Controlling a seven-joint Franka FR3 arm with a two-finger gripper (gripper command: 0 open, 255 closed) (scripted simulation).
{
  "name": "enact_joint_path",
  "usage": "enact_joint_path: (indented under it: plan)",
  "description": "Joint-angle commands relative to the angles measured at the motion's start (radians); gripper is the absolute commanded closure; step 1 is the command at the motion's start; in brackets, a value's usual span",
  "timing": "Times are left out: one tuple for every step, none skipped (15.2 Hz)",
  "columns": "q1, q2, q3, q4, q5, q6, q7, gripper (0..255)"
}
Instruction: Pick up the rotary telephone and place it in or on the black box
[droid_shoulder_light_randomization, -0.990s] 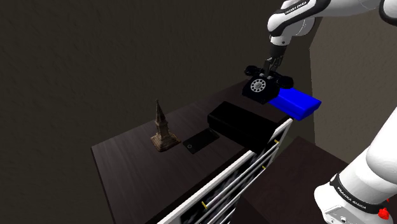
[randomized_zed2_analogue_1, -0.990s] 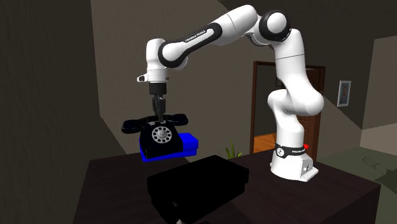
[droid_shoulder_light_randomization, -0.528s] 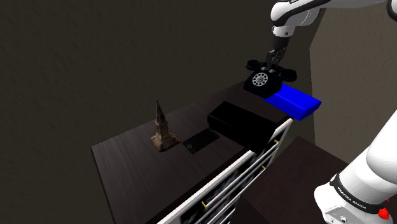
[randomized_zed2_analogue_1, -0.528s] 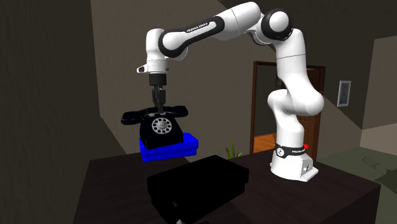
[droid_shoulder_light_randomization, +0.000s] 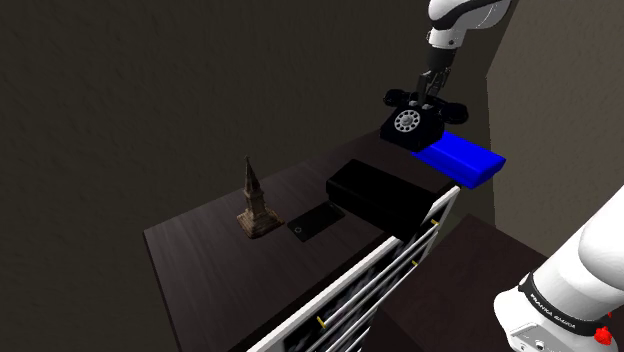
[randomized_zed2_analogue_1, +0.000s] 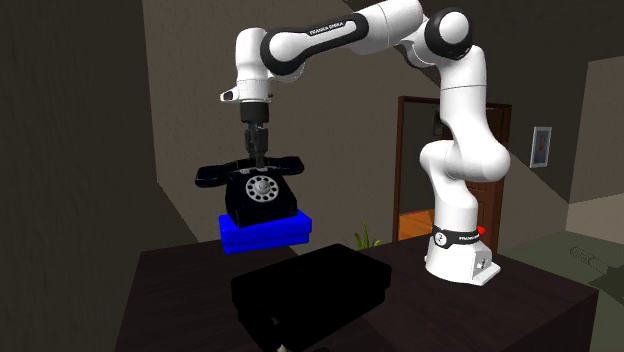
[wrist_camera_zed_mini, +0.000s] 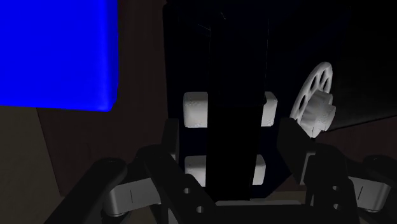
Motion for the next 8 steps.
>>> enact_joint_path:
  plan:
    - [0.023, -0.057, 0.018, -0.044, -0.019, -0.004, 0.048, 255]
    - [0.033, -0.084, 0.029, -0.068, -0.027, -0.006, 0.072, 255]
    - [0.043, -0.11, 0.041, -0.09, -0.034, -0.009, 0.096, 255]
    - [0.053, -0.135, 0.053, -0.111, -0.04, -0.012, 0.121, 255]
    - [0.062, -0.16, 0.065, -0.13, -0.046, -0.016, 0.145, 255]
    - [0.071, -0.183, 0.078, -0.149, -0.05, -0.02, 0.169, 255]
    - [0.08, -0.206, 0.092, -0.166, -0.053, -0.025, 0.193, 255]
    - [0.089, -0.228, 0.106, -0.182, -0.056, -0.031, 0.217, 255]
